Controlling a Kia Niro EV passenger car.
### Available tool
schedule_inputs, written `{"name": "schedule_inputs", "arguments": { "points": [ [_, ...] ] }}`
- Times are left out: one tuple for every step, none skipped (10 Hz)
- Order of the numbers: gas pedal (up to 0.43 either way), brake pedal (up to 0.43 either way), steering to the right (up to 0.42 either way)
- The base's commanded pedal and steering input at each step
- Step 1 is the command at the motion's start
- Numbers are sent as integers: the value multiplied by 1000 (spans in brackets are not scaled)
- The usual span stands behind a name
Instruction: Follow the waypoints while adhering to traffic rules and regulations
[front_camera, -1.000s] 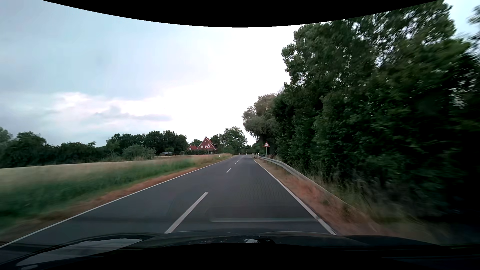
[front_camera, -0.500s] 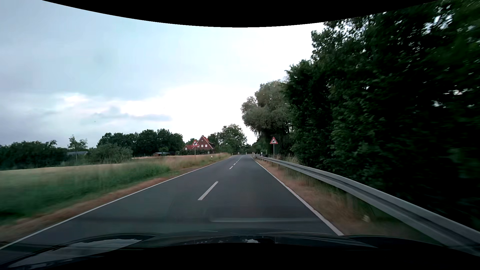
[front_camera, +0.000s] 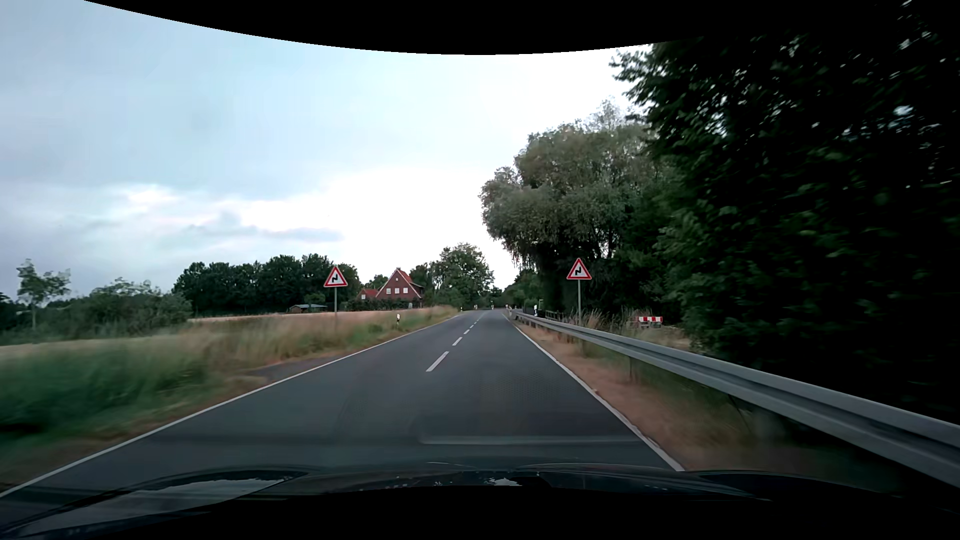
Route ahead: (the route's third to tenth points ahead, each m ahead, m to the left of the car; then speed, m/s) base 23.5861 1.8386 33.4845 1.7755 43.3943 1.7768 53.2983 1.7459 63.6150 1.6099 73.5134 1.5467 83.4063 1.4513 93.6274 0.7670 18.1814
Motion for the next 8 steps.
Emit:
{"name": "schedule_inputs", "arguments": {
  "points": [
    [110, 0, -2],
    [110, 0, -2],
    [110, 0, -2],
    [110, 0, -2],
    [110, 0, -2],
    [110, 0, -2],
    [110, 0, -1],
    [110, 0, -1]
  ]
}}
